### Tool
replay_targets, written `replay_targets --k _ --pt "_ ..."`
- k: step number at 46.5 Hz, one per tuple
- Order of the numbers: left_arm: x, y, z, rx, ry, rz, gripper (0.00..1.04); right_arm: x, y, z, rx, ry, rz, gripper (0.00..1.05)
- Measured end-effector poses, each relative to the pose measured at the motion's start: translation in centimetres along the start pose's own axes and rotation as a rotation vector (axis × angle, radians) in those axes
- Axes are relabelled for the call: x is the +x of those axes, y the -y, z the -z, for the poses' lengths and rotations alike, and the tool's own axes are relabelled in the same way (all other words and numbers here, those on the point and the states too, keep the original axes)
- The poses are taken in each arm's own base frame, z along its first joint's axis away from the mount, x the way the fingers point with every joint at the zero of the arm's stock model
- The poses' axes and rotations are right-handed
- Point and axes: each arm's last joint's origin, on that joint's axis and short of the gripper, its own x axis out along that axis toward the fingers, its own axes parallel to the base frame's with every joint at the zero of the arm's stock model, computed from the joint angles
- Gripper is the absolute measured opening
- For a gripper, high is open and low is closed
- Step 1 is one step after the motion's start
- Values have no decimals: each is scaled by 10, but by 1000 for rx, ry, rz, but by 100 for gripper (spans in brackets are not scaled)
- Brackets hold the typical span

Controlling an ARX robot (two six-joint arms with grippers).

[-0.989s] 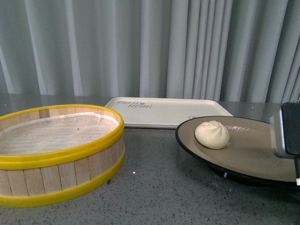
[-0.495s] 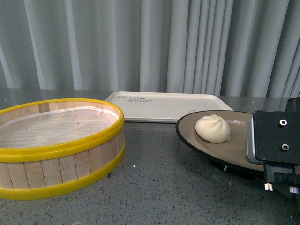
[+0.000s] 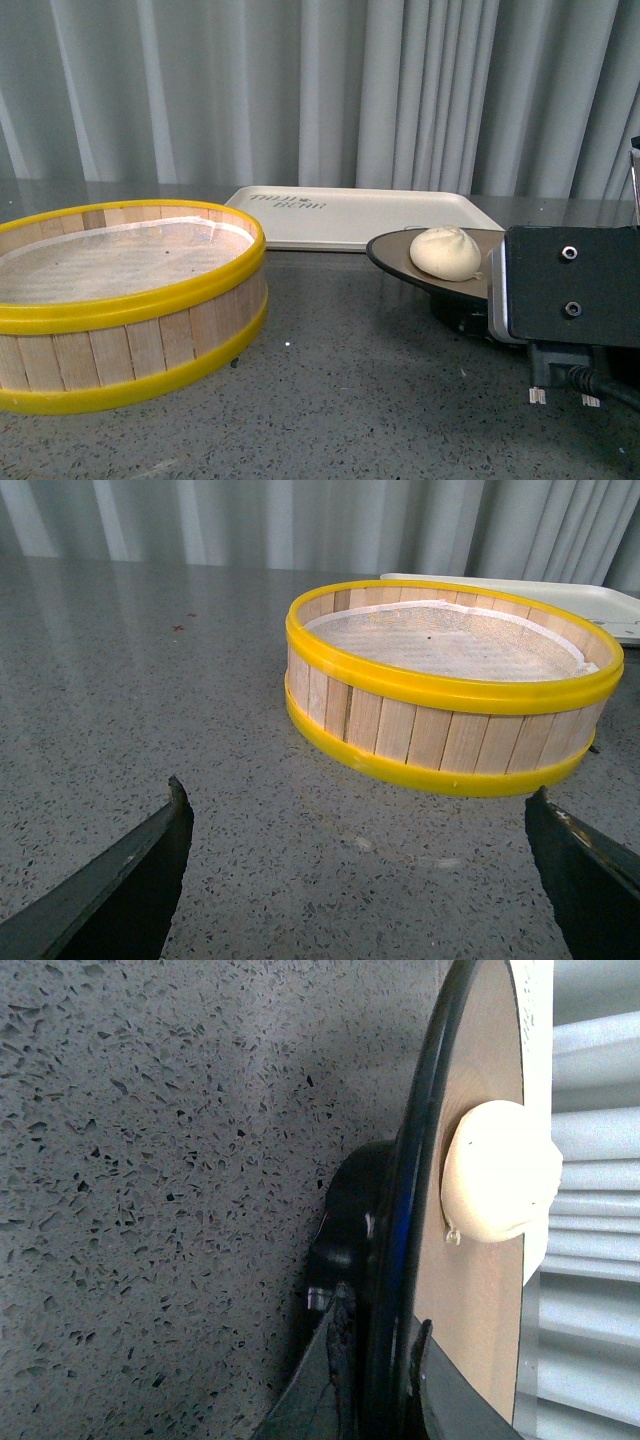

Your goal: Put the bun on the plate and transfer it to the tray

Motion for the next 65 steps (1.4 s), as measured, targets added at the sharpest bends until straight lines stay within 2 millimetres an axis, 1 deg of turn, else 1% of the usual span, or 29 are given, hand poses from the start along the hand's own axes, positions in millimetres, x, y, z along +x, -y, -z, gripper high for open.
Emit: replay_targets --k 7,13,17,22,29,33,36,41,44,48,56,59,65 --pt "0 0 0 0 0 0 98 -1 4 1 -51 -6 36 3" --pt "0 0 0 0 0 0 98 -3 18 1 -85 -23 91 3" --pt "0 0 0 0 0 0 98 -6 32 2 -117 -29 151 3" --pt "0 0 0 0 0 0 98 -10 55 4 -143 -35 223 3" --pt "0 0 0 0 0 0 98 -8 83 9 -158 -10 283 3" --pt "0 0 0 0 0 0 98 1 99 15 -156 32 284 3" --pt "0 0 0 0 0 0 98 9 105 19 -147 43 286 3" --pt "0 0 0 0 0 0 98 28 117 27 -131 62 280 3" --pt "0 0 0 0 0 0 98 44 124 34 -123 85 271 3" --pt "0 0 0 0 0 0 98 61 130 39 -98 125 240 3" --pt "0 0 0 0 0 0 98 79 138 43 -69 164 213 3" --pt "0 0 0 0 0 0 98 92 143 45 -36 167 205 3" --pt "0 0 0 0 0 0 98 108 145 48 -16 169 188 3"
